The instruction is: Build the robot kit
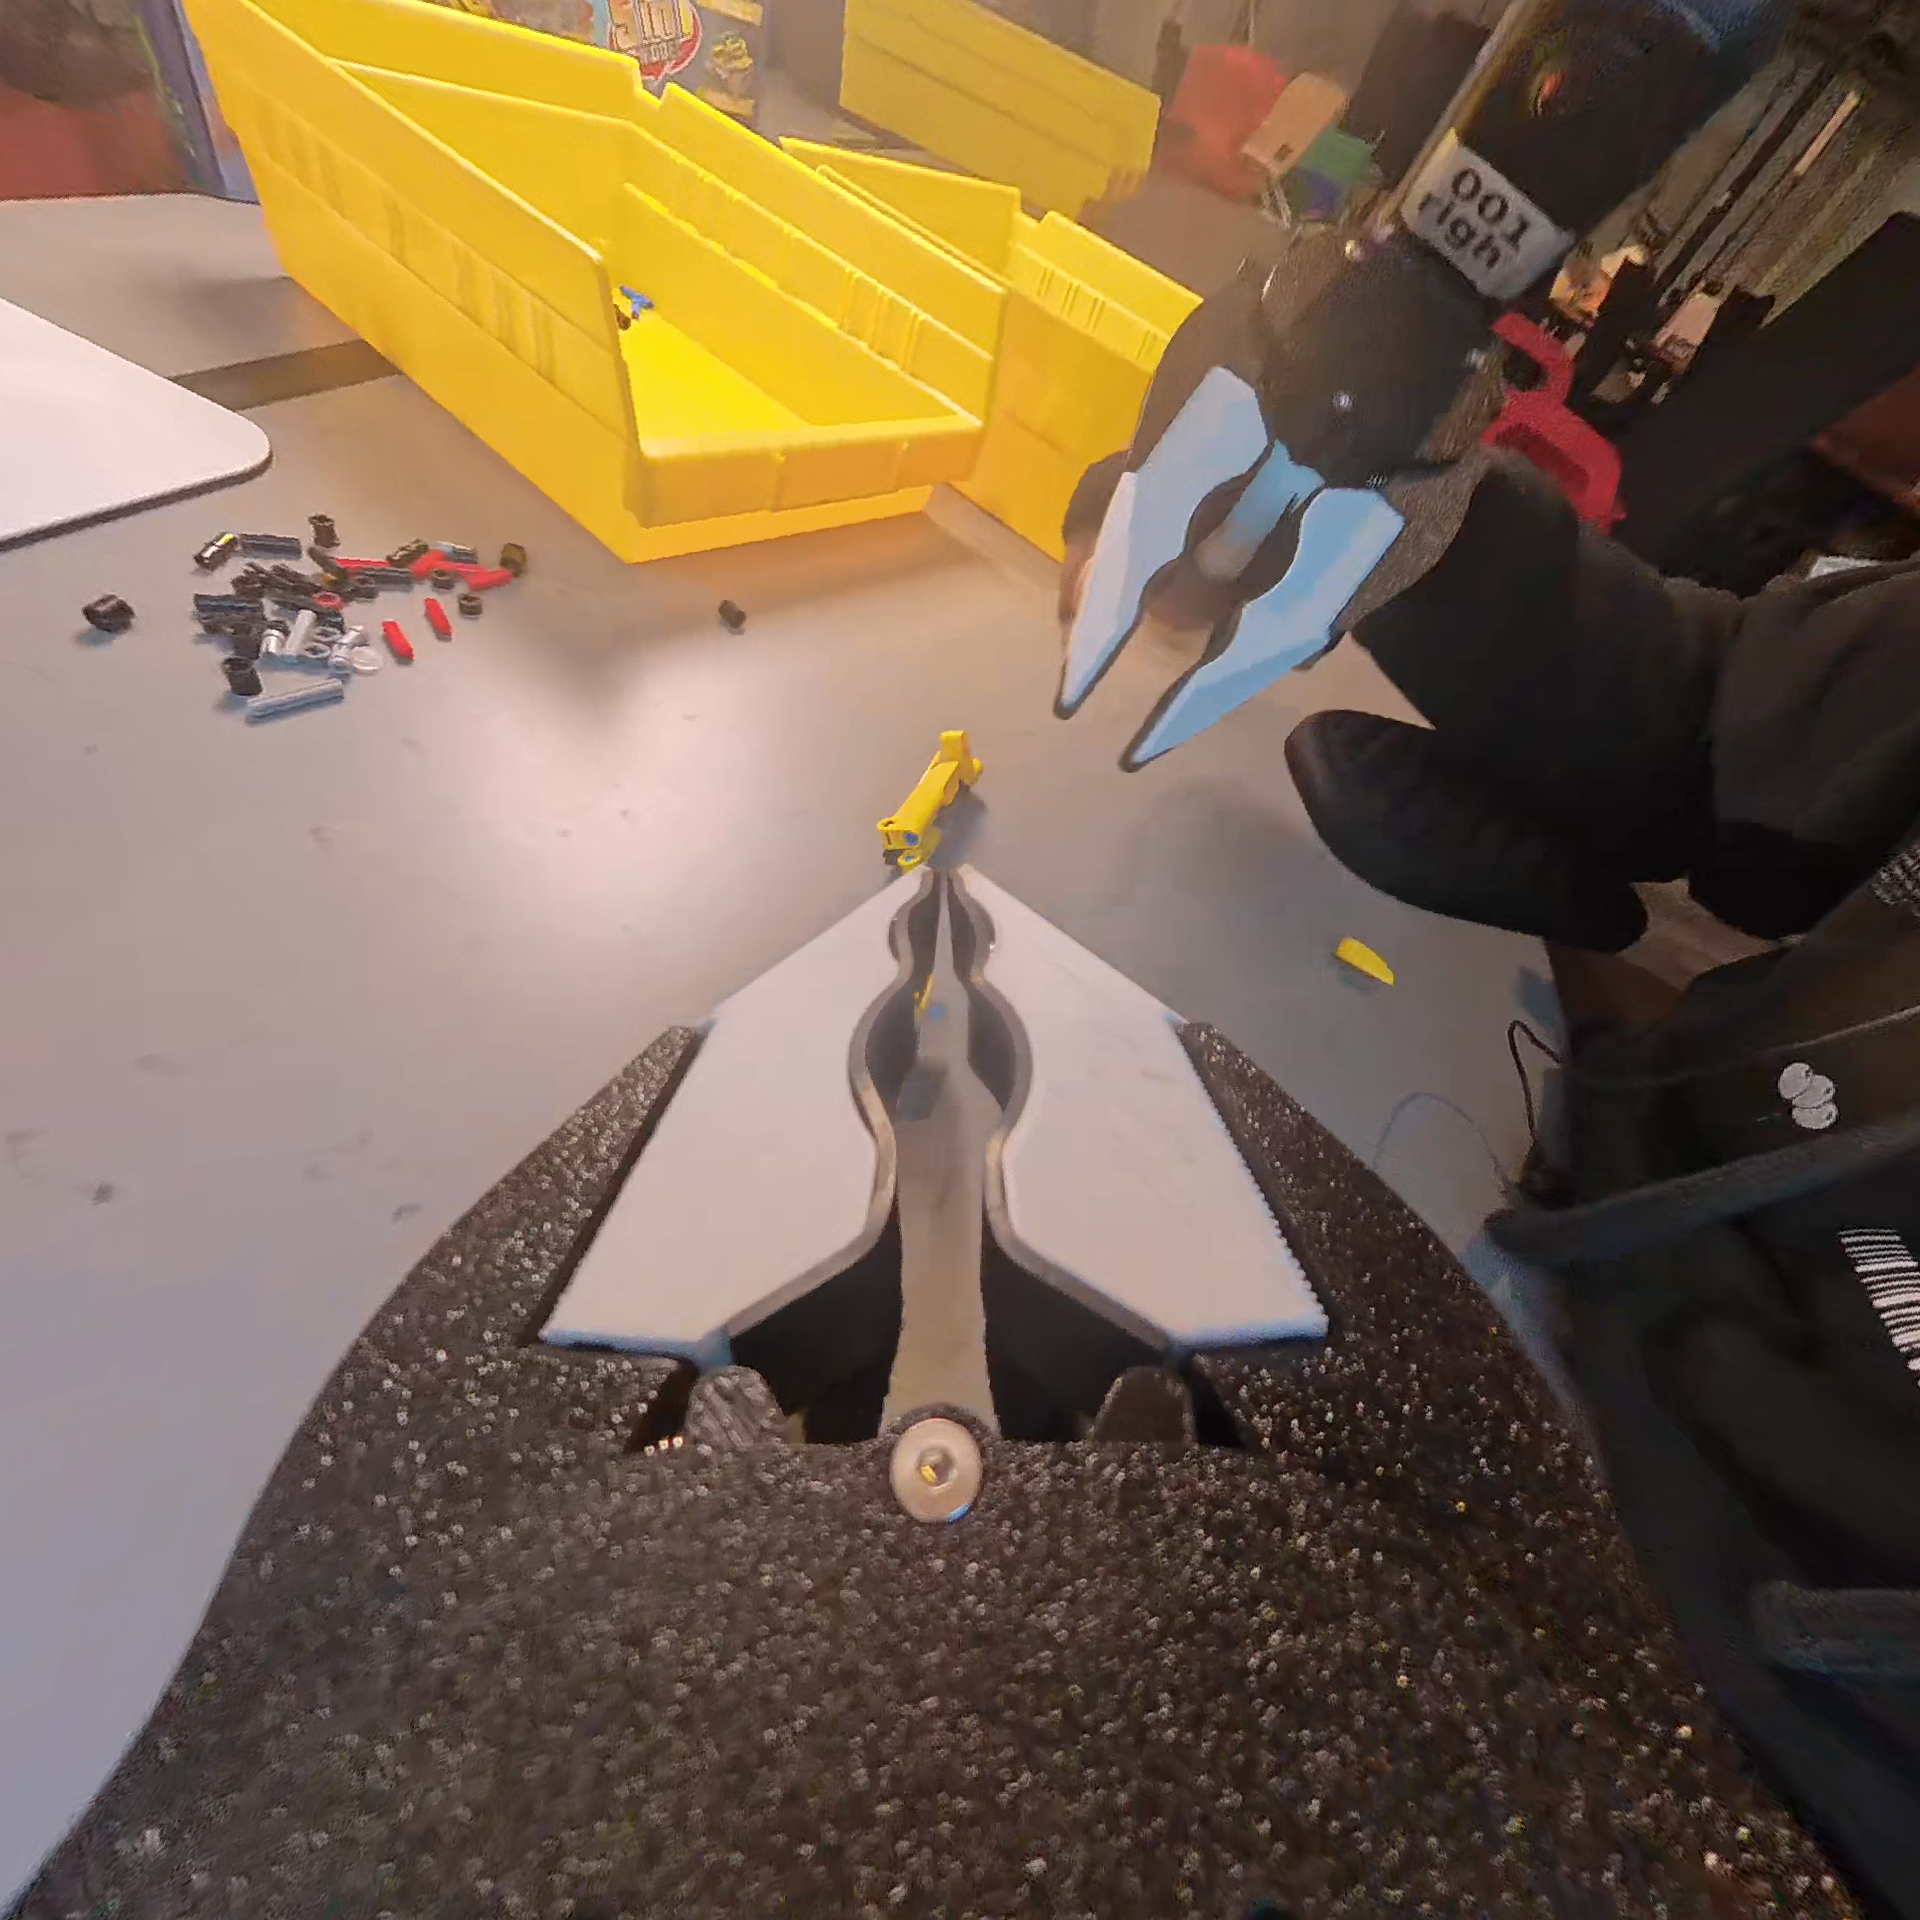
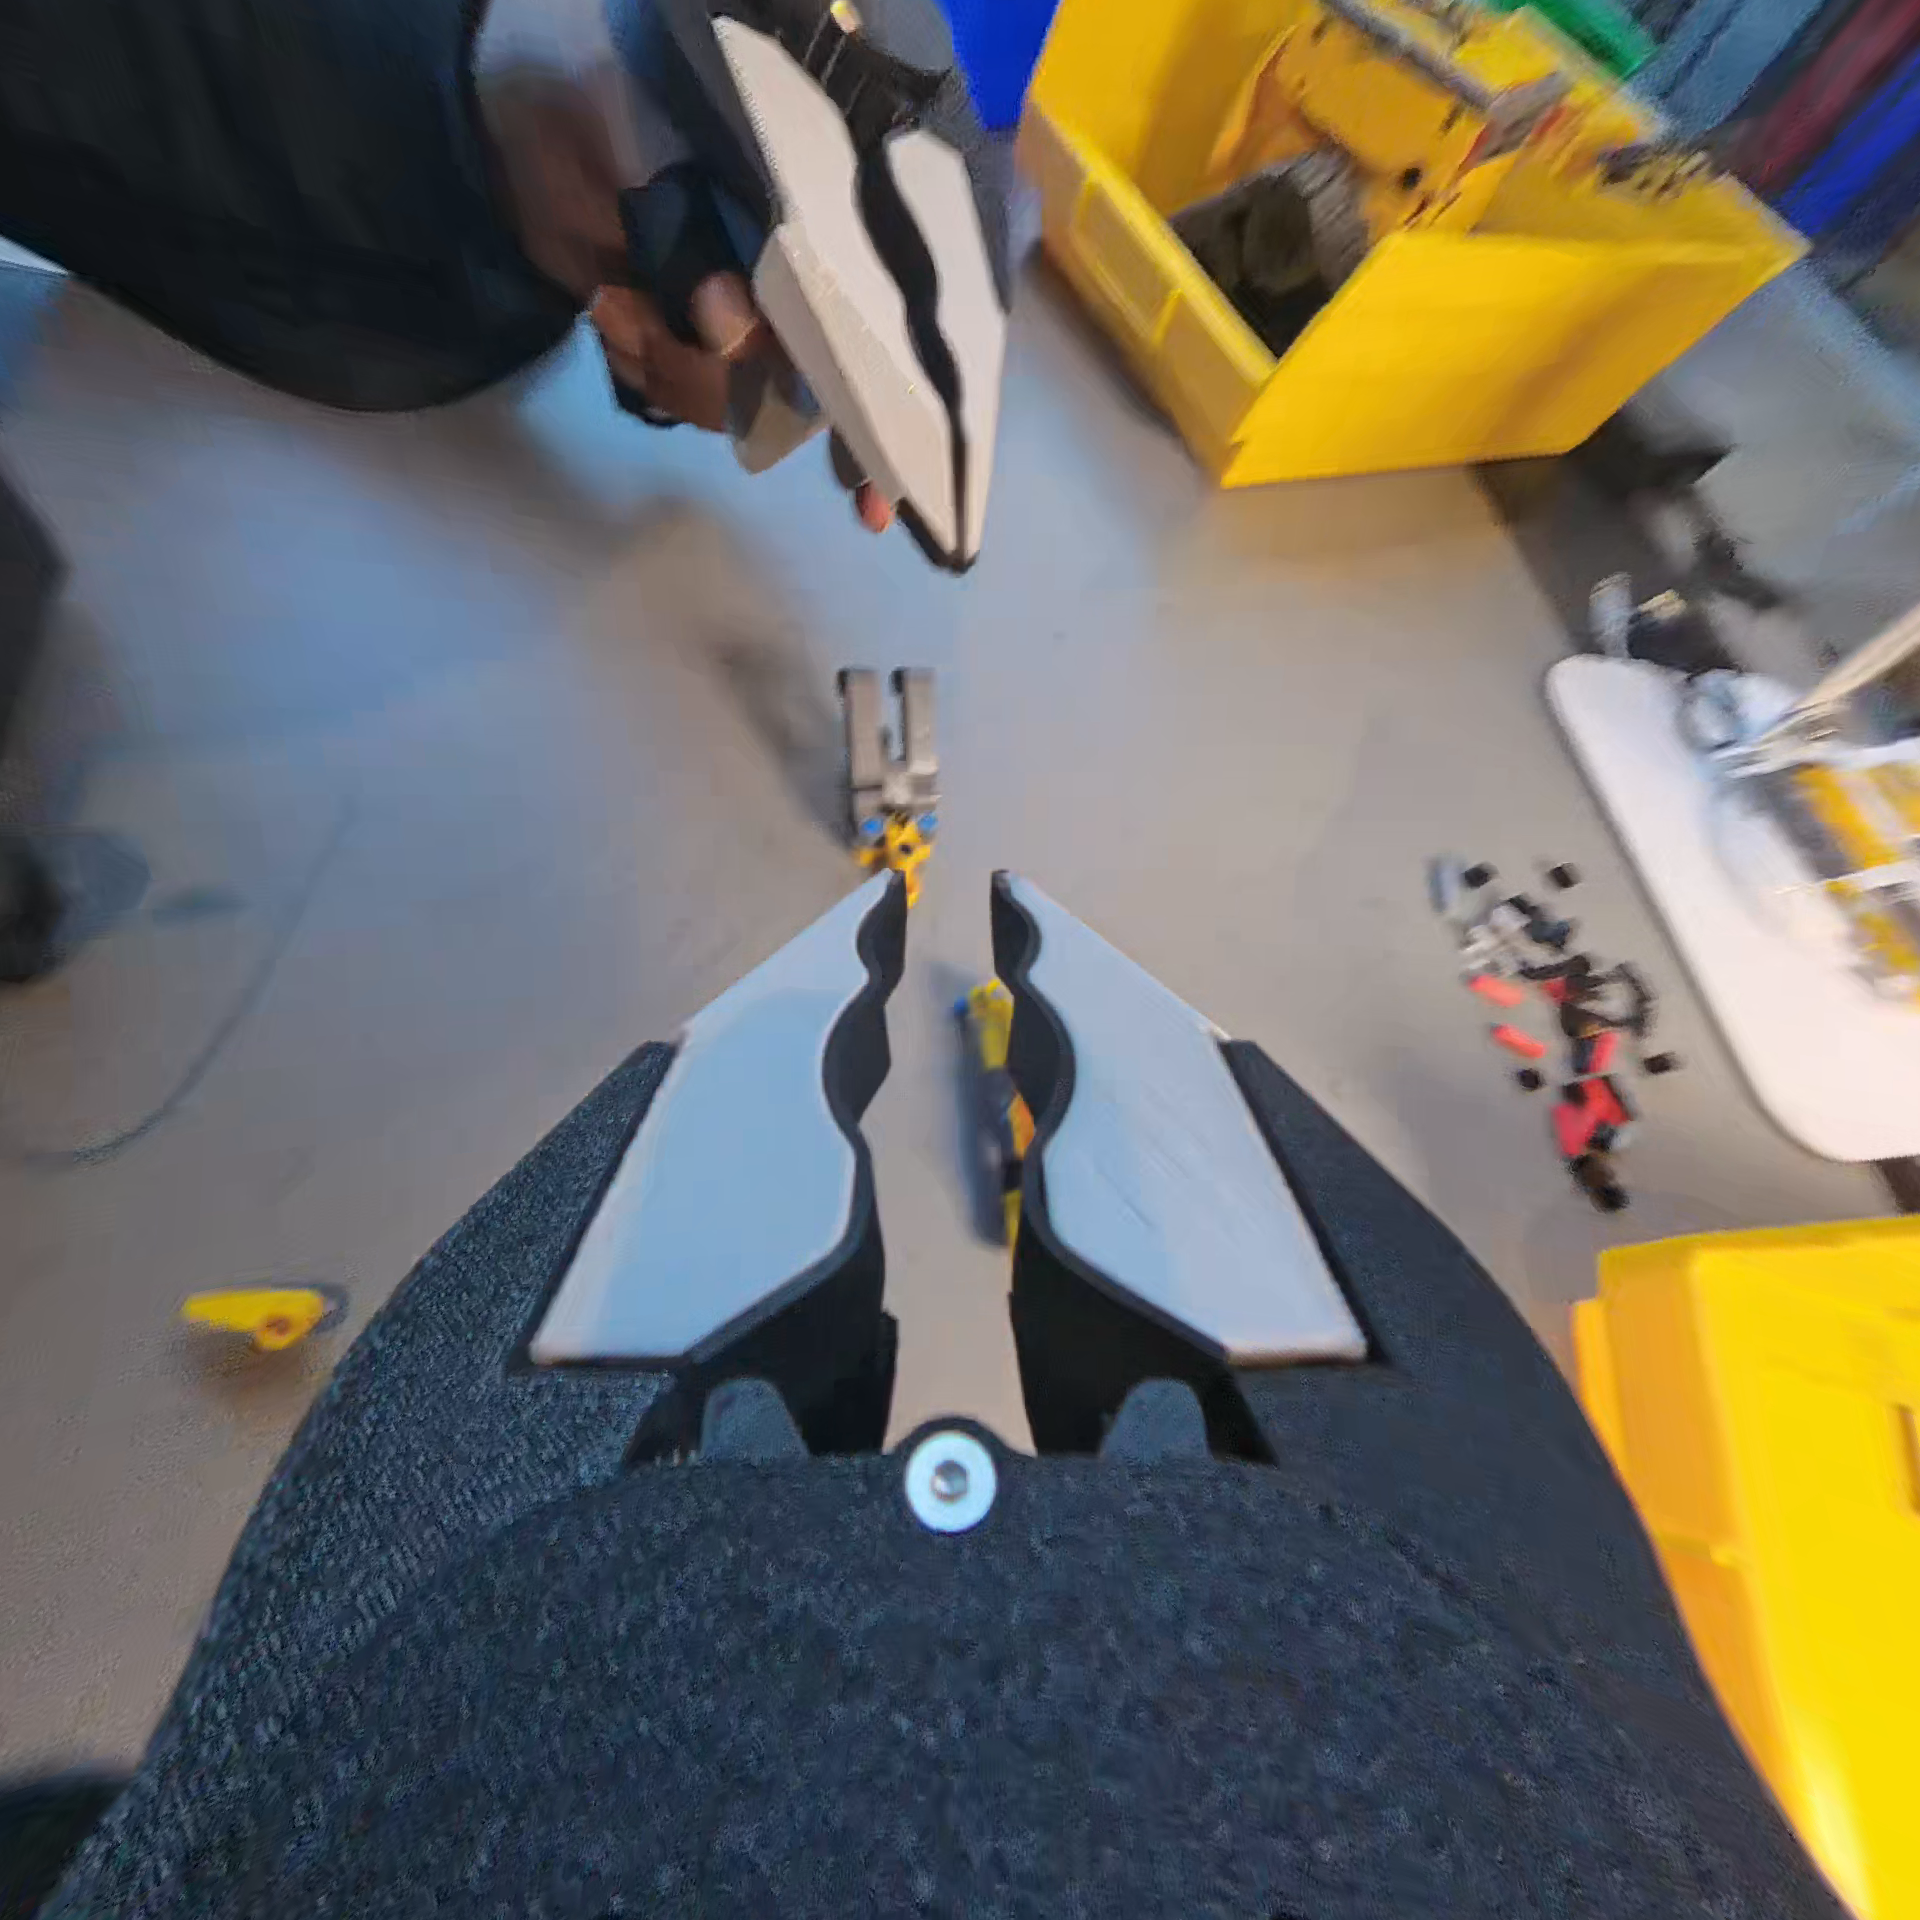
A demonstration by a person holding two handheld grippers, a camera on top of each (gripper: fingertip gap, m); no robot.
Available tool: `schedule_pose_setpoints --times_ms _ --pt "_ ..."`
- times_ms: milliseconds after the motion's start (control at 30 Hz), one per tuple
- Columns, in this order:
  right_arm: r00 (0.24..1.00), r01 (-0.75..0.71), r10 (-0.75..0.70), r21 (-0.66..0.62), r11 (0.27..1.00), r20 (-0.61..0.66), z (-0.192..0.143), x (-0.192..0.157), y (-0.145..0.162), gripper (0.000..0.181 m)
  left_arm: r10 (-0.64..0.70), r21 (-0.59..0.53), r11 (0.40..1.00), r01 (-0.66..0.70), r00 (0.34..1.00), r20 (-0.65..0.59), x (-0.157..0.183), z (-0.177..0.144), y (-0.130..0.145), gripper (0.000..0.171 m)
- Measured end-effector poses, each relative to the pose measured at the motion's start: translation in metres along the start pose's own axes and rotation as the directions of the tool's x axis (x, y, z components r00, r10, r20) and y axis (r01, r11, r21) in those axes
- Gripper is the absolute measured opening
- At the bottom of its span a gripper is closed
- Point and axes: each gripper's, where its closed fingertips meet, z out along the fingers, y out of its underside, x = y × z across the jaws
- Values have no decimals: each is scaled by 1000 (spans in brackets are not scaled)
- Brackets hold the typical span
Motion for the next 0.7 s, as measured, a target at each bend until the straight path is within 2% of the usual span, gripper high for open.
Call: schedule_pose_setpoints --times_ms 167,300,433,600,700 --pt "942 -99 131 -119 988 310 -44 -52 23 18 62 -65 996 -61 998 16 0 5 11 7" --pt "873 -110 227 -279 954 433 -70 -104 48 21 95 -110 990 -93 995 13 2 11 21 10" --pt "872 -90 270 -409 908 407 -83 -137 69 25 92 -123 988 -91 996 5 4 14 24 12" --pt "911 -35 232 -498 866 340 -75 -157 88 24 83 -119 989 -84 996 -12 9 16 24 12" --pt "941 -5 181 -523 853 287 -71 -151 91 9 86 -107 990 -88 996 -19 13 15 20 12"
